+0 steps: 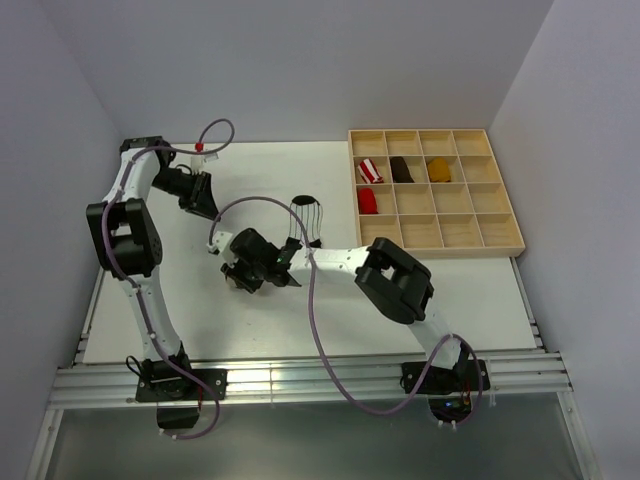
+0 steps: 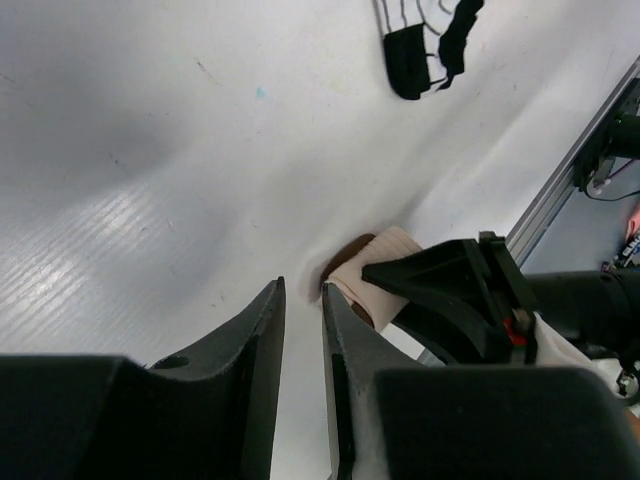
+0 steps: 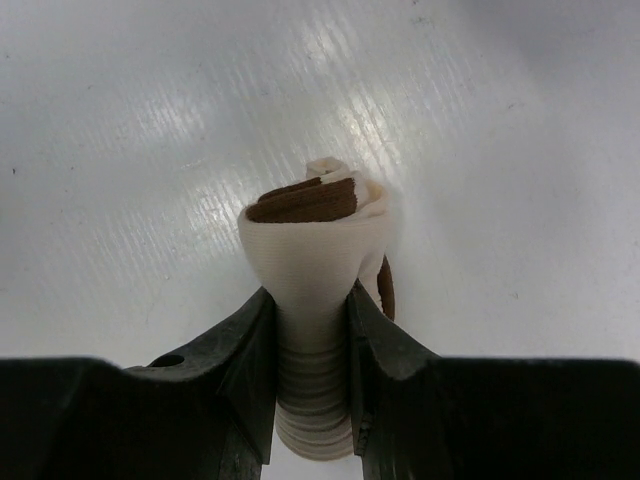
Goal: Roll the socks
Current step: Pick up the sock at the center of the board.
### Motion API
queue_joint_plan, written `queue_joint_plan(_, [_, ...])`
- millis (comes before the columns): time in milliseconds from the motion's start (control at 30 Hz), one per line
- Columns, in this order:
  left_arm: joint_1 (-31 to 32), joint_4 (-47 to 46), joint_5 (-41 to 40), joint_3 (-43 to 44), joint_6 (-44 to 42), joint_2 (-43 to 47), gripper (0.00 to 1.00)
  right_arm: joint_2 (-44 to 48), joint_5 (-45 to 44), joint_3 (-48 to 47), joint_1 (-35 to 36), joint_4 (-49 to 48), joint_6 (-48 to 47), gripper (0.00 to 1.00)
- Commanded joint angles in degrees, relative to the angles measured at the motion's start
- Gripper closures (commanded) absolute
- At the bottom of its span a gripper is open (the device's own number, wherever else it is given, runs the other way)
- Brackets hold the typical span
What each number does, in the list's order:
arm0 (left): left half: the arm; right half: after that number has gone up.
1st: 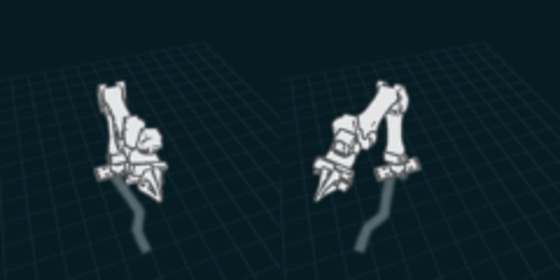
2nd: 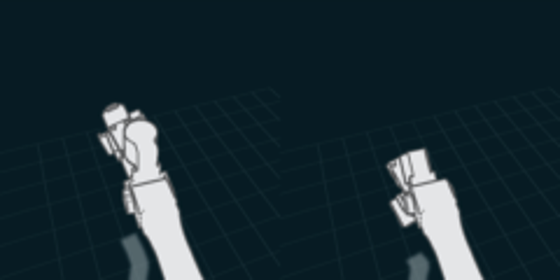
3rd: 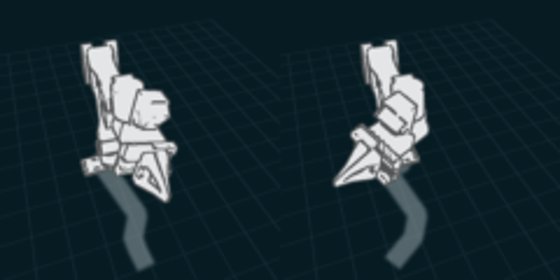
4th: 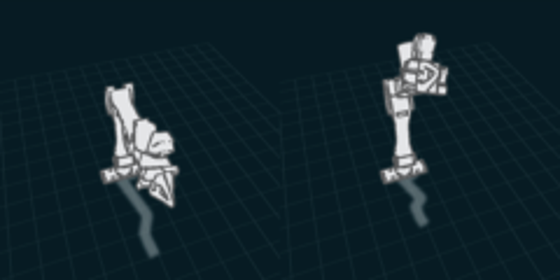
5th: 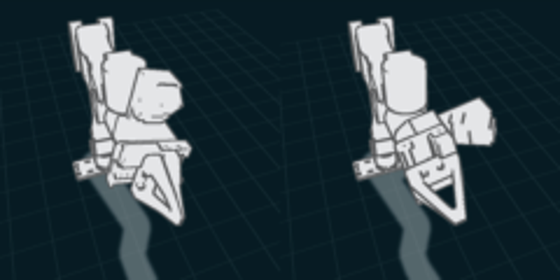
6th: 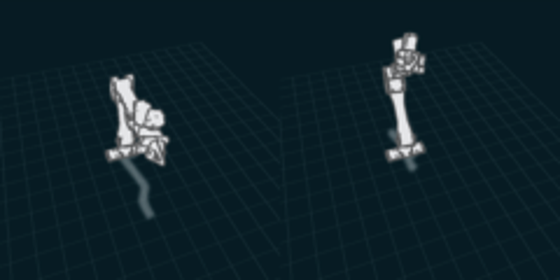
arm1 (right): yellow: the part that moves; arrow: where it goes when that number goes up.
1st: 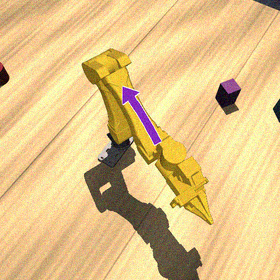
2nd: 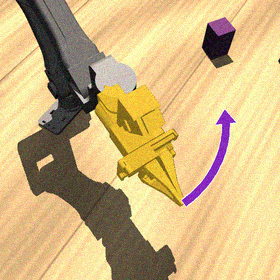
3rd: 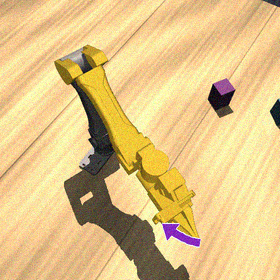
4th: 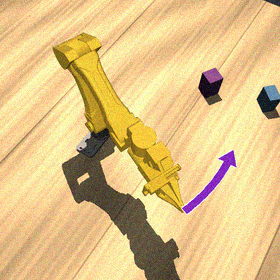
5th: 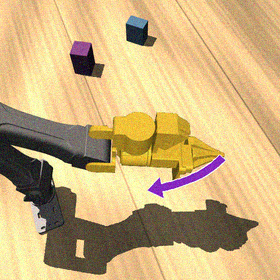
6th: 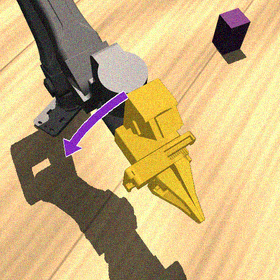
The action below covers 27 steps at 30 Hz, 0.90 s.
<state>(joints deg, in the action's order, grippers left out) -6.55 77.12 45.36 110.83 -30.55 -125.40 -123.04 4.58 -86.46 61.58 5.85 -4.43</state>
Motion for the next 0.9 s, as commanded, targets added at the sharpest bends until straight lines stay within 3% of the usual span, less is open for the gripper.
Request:
queue_joint_plan(0, [-0.7,0.3,3.1,1.0,0.5,5.3,0.74,-1.1,1.4,-1.6,-2.9,10.6,4.1,1.0])
queue_joint_plan(333, [-1.5,-3.5,4.8,-2.5,2.7,13.1,0.76,4.0,5.9,-1.3,-9.5,10.6,9.9,1.0])
queue_joint_plan(867, [-1.5,-0.6,6.5,0.0,1.7,15.2,0.76,11.8,16.8,-1.7,-19.2,10.4,13.7,1.0])
